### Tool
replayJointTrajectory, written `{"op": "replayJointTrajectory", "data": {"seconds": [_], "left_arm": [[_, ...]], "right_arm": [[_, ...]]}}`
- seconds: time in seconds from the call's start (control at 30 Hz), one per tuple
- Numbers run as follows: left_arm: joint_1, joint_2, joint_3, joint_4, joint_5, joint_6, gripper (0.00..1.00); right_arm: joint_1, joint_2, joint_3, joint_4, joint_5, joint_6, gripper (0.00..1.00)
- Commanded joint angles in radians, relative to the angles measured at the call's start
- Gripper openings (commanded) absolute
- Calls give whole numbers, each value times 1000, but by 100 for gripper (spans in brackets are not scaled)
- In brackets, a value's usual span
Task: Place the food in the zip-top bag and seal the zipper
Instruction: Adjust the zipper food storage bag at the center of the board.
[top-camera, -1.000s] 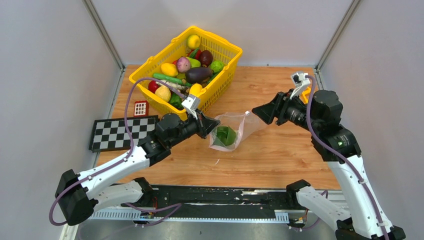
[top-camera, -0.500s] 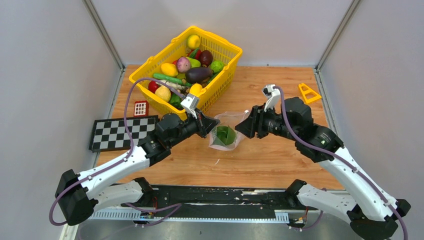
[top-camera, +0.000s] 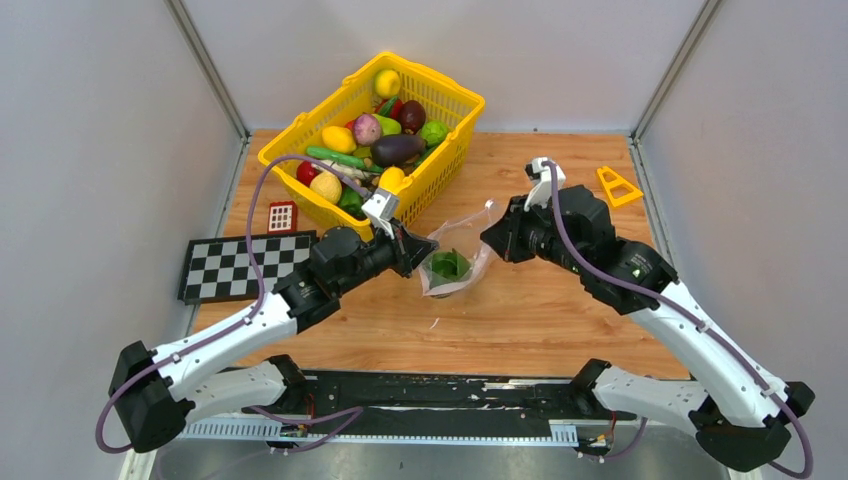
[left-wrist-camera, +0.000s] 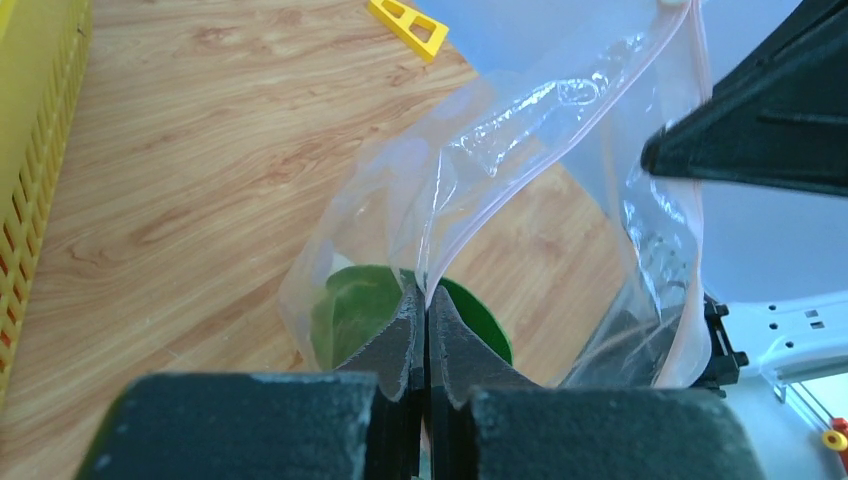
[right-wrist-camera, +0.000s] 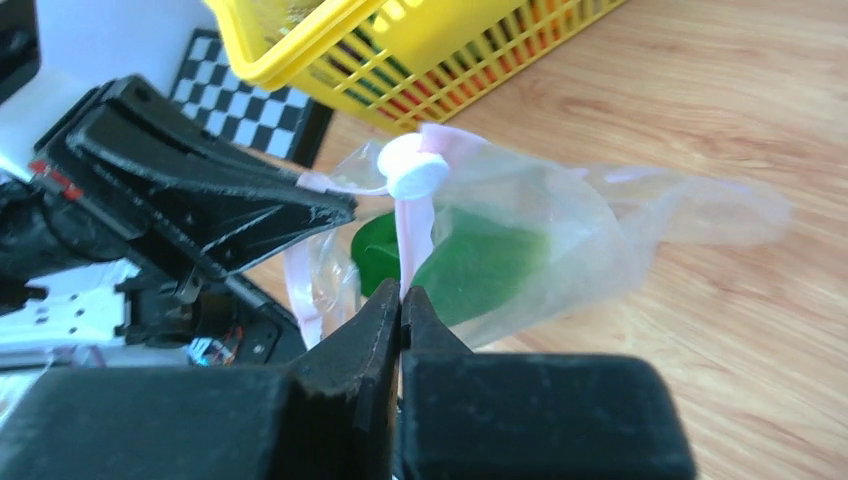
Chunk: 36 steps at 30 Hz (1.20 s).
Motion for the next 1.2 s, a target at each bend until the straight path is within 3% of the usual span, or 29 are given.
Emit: {"op": "replayJointTrajectory", "data": {"seconds": [0.0,0.17,0.27,0.3,0.37,0.53,0.67,0.87,1.03,1.17], "left_arm": [[3,-17,77,-57,0,50,0],[2,18,129,-92,35,58,0],[3,39,175,-147,38,61,3],[2,45,193,-178,38,66,9],[3,53,230,-261,45,79,33],[3,22,286,-422,0,129,65],[2,1,341,-564,-9,165,76],[2,-40,372,-697,25,165,78],[-2,-71,286,-607,141,149,71],[-9,-63,191,-508,79,114,62]], "right_arm": [[75,66,201,-201,367,-65,0],[231,217,335,-395,640,-64,0],[248,231,327,-376,698,-51,0],[248,216,306,-333,694,-51,0],[248,170,248,-222,666,-60,0],[247,123,188,-92,666,-56,0],[247,136,176,-34,626,-47,0],[245,153,167,16,624,-43,0],[245,164,166,40,607,-48,0],[245,168,164,53,600,-53,0]]}}
